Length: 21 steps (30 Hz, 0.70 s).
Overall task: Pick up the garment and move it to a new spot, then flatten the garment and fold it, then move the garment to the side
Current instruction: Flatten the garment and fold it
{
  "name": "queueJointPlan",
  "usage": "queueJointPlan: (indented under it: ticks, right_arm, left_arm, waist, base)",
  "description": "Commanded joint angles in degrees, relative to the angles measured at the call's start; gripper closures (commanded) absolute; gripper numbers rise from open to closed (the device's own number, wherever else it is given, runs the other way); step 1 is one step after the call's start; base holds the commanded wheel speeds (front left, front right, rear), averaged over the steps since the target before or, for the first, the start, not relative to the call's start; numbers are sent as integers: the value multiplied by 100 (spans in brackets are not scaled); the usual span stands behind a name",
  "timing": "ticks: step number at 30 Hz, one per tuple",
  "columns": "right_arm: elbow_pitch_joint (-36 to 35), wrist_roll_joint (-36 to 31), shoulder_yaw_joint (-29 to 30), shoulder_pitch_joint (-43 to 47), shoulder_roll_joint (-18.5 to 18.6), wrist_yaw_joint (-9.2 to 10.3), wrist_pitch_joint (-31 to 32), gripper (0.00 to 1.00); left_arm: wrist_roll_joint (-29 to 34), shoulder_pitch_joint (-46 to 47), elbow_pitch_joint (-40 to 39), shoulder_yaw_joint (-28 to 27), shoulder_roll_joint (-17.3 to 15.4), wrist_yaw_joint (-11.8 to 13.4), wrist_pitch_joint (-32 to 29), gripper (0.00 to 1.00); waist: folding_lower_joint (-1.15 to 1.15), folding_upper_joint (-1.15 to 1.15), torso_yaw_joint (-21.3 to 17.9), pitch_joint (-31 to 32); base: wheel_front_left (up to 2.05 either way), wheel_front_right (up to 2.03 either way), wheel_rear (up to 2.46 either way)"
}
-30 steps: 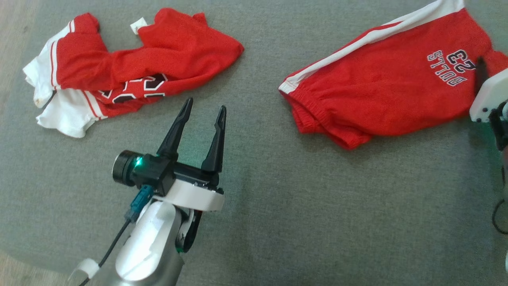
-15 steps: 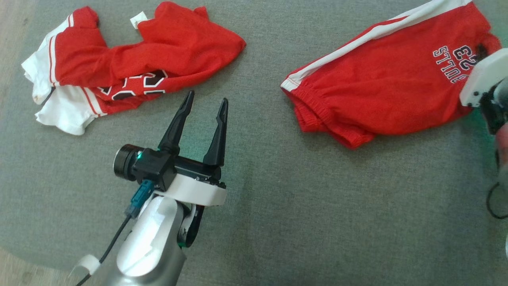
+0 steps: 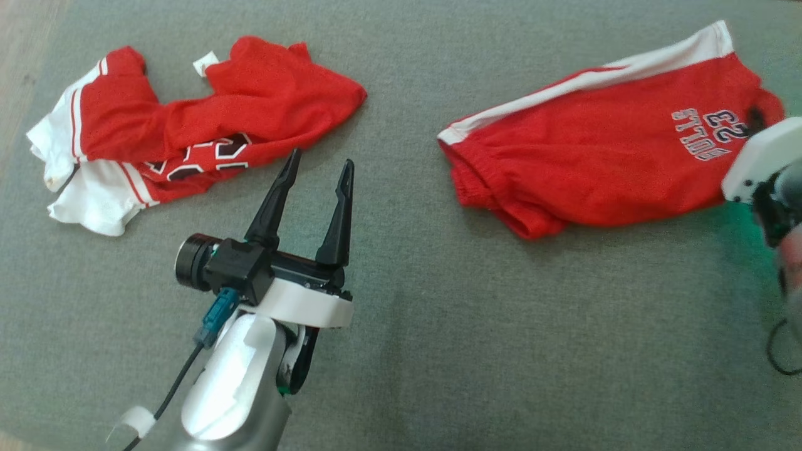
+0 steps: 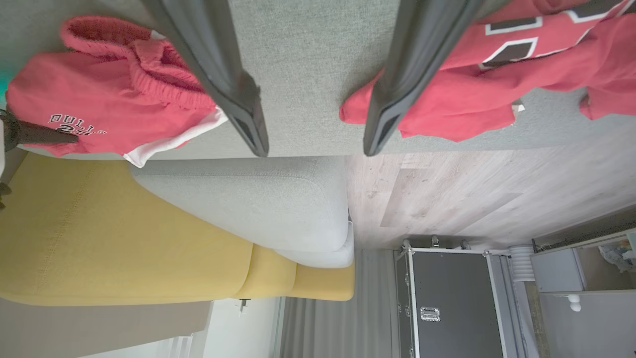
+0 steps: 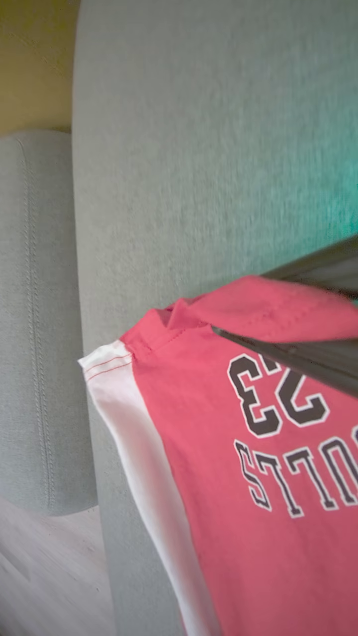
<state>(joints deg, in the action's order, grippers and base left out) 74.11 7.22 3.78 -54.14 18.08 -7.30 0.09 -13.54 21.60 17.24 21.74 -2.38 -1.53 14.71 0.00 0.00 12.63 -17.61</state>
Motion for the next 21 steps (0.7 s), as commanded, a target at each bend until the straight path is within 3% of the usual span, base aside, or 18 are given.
queueJointPlan:
  ticks: [1,13,21]
  right_arm:
    - [-131,-2,-107,8,91,-19,-85,100]
    - [-56,-66,665,627,513,-19,-670,100]
    - [-71,-204,1305,1013,584,-19,-1175,100]
  left_arm:
    - [58,25,-168,-234,-50,2,29,0]
    - [166,-297,-174,-409,-50,-39,29,0]
    - [211,-470,-258,-495,-50,-86,29,0]
  waist:
    - [0,0,-35,56]
    - [0,0,-356,665]
    - [0,0,-473,800]
  base:
    - [0,0,0]
    - [0,0,0]
    - [0,0,0]
